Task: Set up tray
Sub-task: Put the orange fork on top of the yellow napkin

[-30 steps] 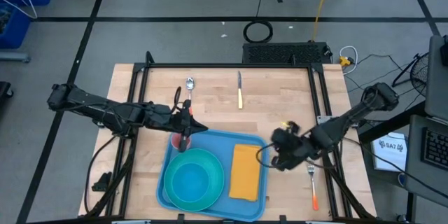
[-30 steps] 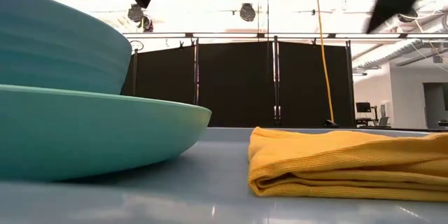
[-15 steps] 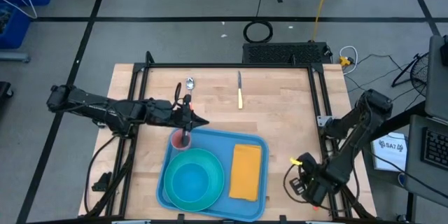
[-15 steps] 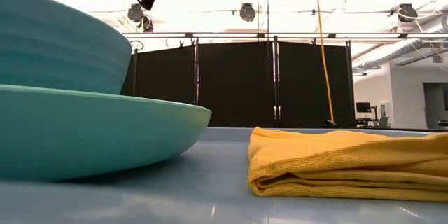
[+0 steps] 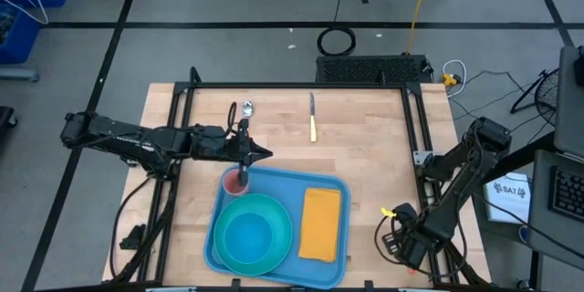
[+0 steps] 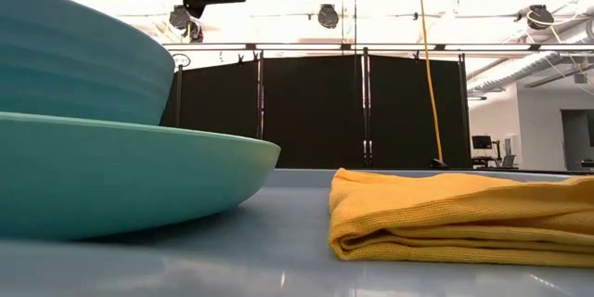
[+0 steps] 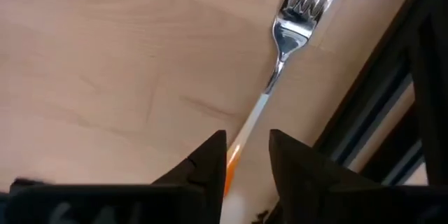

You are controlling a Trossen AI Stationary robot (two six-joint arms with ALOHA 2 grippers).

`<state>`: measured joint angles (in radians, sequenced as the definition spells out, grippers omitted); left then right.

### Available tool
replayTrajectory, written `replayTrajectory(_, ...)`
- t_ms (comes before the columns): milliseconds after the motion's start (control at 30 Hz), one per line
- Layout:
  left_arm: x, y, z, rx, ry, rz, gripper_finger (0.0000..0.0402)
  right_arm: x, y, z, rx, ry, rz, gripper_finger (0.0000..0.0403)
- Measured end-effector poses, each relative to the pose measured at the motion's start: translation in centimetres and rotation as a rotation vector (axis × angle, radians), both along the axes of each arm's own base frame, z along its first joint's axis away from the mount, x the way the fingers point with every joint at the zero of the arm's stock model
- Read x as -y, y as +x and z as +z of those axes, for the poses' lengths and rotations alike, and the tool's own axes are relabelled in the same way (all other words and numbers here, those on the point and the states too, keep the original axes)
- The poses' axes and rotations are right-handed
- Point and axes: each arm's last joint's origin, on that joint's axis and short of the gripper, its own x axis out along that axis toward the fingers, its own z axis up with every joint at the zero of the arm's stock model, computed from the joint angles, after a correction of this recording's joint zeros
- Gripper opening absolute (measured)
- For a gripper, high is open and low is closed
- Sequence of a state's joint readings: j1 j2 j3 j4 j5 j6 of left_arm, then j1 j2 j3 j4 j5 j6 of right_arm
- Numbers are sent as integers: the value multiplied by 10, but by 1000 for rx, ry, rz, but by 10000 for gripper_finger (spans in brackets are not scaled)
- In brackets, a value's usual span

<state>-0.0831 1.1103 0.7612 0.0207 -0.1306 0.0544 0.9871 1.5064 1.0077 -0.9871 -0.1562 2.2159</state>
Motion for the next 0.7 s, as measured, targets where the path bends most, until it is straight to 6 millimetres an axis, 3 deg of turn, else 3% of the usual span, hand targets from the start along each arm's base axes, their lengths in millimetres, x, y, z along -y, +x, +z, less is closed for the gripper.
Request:
replayTrajectory(167, 0, 0, 0, -4, 0, -2, 4, 5, -2, -17, 2, 5, -12, 101)
replayTrajectory(300, 0, 0, 0, -4, 0, -2, 15, 10, -5, -27, -10, -9, -16, 94)
replayTrajectory(467, 0, -1, -2, -20, 3, 0, 35, 10, -5, -28, -12, 6, -17, 91)
replayTrajectory(700, 0, -1, -2, -21, 3, 0, 28, 9, -6, -28, -50, 30, -26, 91)
